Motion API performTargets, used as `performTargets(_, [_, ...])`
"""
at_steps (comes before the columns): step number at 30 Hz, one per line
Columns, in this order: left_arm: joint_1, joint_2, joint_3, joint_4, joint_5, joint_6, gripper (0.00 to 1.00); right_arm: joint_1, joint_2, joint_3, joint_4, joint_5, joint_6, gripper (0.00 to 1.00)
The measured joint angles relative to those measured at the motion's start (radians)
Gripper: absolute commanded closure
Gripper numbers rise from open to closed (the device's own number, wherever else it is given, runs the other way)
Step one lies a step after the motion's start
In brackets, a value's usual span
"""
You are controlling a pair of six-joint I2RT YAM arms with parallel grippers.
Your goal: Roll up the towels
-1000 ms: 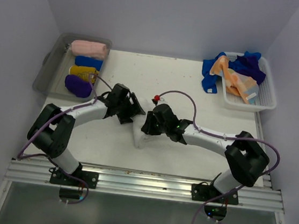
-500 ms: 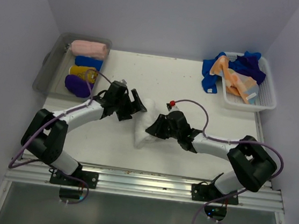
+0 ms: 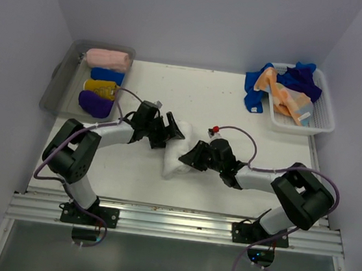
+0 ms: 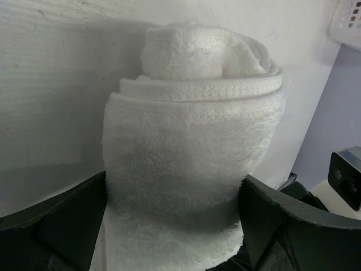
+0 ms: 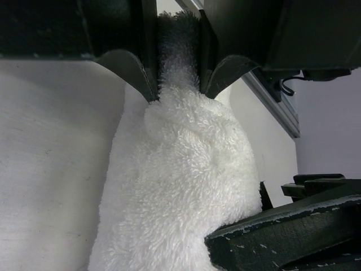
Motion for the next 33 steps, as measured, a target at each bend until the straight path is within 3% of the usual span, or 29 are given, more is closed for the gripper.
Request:
performTargets(7, [-0.027, 0.049, 0.018, 0.027, -0.01, 0.003, 0.04, -0.018, 0.035, -0.013, 0.057, -0.04, 0.024, 0.86])
performTargets(11, [-0.043, 0.062, 0.029, 0.023, -0.034, 0.011, 0.07, -0.027, 0.048, -0.014, 0.073, -0.059, 0.03, 0.85])
performTargets(17, [-0.068, 0.095, 0.066, 0.002, -0.063, 0.019, 0.25, -0.034, 0.06, -0.014, 0.085, -0.07, 0.032, 0.82])
performTargets(18, [-0.075, 0.103, 0.074, -0.002, -0.069, 0.021, 0.33, -0.034, 0.06, -0.014, 0.085, -0.07, 0.032, 0.82])
performTargets(20, [-0.082, 0.114, 0.089, -0.006, -0.075, 0.023, 0.45, -0.036, 0.06, -0.014, 0.084, -0.069, 0.031, 0.76])
performTargets(21, [-0.086, 0.121, 0.098, -0.011, -0.077, 0.024, 0.58, -0.038, 0.06, -0.014, 0.082, -0.069, 0.031, 0.72])
performTargets(23, [-0.09, 0.126, 0.109, -0.019, -0.079, 0.024, 0.7, -0.04, 0.057, -0.011, 0.071, -0.069, 0.03, 0.52])
performTargets(24, [-0.092, 0.126, 0.115, -0.026, -0.08, 0.025, 0.82, -0.04, 0.053, -0.009, 0.06, -0.069, 0.024, 0.45])
performTargets(25, [-0.094, 0.126, 0.122, -0.033, -0.081, 0.024, 0.89, -0.04, 0.047, -0.006, 0.042, -0.068, 0.015, 0.31])
performTargets(27, [-0.102, 0.126, 0.14, -0.057, -0.09, 0.025, 1.0, -0.039, 0.02, 0.01, -0.045, -0.055, -0.017, 0.22])
performTargets(28, [-0.107, 0.126, 0.151, -0.075, -0.096, 0.027, 1.0, -0.039, 0.0, 0.02, -0.089, -0.048, -0.033, 0.15])
performTargets(33, [-0.116, 0.114, 0.203, -0.192, -0.151, 0.035, 1.0, -0.038, -0.209, 0.108, -0.425, 0.066, -0.17, 0.07])
